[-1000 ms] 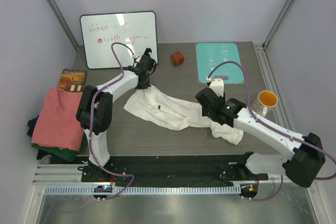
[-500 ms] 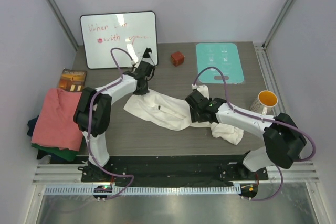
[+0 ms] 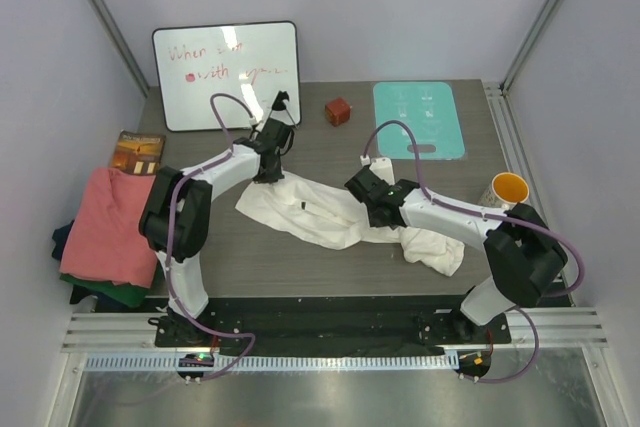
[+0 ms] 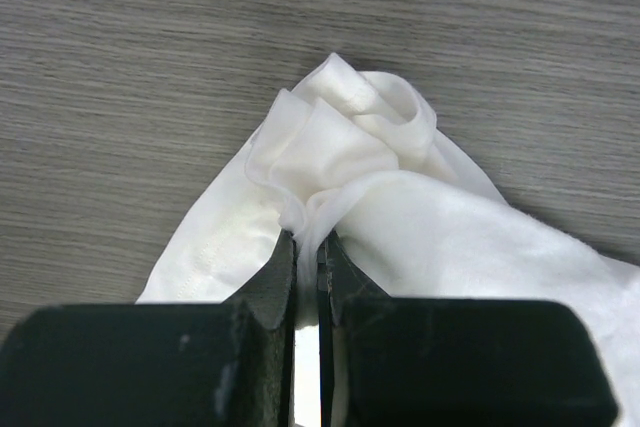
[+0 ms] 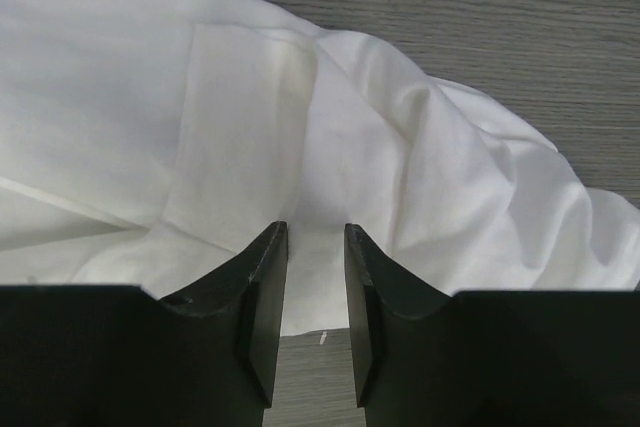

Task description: Fold and stack the t-shirts

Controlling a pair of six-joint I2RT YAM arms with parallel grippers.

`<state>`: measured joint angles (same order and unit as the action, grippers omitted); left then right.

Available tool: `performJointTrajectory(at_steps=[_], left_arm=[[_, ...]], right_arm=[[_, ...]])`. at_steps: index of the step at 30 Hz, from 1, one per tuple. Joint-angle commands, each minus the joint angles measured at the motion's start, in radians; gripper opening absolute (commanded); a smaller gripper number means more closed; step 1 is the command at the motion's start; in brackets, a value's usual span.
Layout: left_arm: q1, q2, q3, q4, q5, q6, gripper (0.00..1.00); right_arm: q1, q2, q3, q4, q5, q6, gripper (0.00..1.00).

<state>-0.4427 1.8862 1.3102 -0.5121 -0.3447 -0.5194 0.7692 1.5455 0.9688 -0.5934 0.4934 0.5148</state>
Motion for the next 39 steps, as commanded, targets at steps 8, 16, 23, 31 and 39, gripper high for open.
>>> performJointTrajectory(at_steps=[8,16,23,31,39], left_arm=[[0.006,-0.09,-0.037,0.03,0.039,-0.01,0.0],[0.006,-0.084,-0.039,0.032,0.049,-0.007,0.0],[0.006,-0.073,-0.029,0.034,0.062,-0.005,0.0],[0.006,-0.075,-0.034,0.03,0.072,0.001,0.0],[0.006,-0.056,-0.034,0.035,0.098,-0.001,0.0]], right_arm=[[-0.018,0.044,-0.008,-0.017,0.034,0.019,0.38],[-0.018,-0.047,0.007,0.0,0.019,0.021,0.51],[-0.019,0.005,0.033,-0.003,0.027,-0.009,0.53],[-0.03,0.151,0.076,0.007,0.007,-0.016,0.54],[-0.03,0.052,0.067,-0.045,0.092,-0.001,0.18]])
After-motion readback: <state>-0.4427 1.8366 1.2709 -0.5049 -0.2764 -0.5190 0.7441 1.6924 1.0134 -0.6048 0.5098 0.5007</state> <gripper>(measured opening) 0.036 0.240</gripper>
